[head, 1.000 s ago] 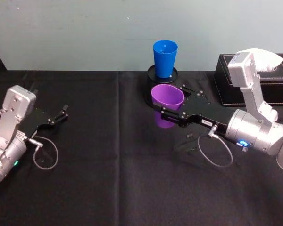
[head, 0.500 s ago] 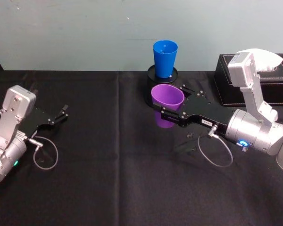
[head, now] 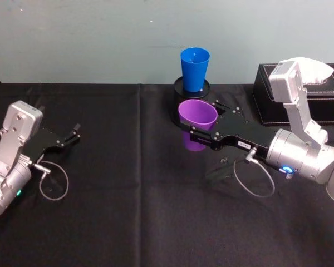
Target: Pick up one cup with a gripper and tap it against the other cup.
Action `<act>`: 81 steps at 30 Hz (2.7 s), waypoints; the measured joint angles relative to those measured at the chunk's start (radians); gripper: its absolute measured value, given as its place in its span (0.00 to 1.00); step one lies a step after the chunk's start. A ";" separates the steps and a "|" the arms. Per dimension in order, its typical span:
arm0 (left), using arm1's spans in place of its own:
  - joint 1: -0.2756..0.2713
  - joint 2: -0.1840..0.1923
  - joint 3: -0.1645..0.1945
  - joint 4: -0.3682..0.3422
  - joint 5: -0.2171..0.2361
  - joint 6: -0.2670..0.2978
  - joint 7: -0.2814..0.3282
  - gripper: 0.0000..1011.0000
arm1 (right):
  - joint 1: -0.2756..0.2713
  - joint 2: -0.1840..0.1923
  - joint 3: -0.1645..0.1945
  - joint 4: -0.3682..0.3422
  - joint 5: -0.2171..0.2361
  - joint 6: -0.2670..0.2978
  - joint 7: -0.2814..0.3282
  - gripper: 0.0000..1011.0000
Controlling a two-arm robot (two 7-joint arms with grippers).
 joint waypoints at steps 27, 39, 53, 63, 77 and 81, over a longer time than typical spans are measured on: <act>0.000 0.000 0.000 0.000 0.000 0.000 0.000 0.99 | 0.000 0.000 0.000 0.000 0.000 0.000 0.000 0.72; 0.000 0.000 0.000 0.000 0.000 0.000 0.000 0.99 | 0.001 0.000 -0.001 0.000 -0.001 0.000 0.000 0.72; 0.000 0.000 0.000 0.000 0.000 0.000 0.000 0.99 | 0.091 -0.076 -0.036 0.157 -0.040 -0.028 -0.038 0.72; 0.000 0.000 0.000 0.000 0.000 0.000 0.000 0.99 | 0.175 -0.152 -0.023 0.303 -0.076 -0.075 -0.074 0.72; 0.000 0.000 0.000 0.000 0.000 0.000 0.000 0.99 | 0.235 -0.211 -0.002 0.420 -0.095 -0.078 -0.078 0.72; 0.000 0.000 0.000 0.000 0.000 0.000 0.000 0.99 | 0.247 -0.218 0.002 0.436 -0.099 -0.080 -0.075 0.72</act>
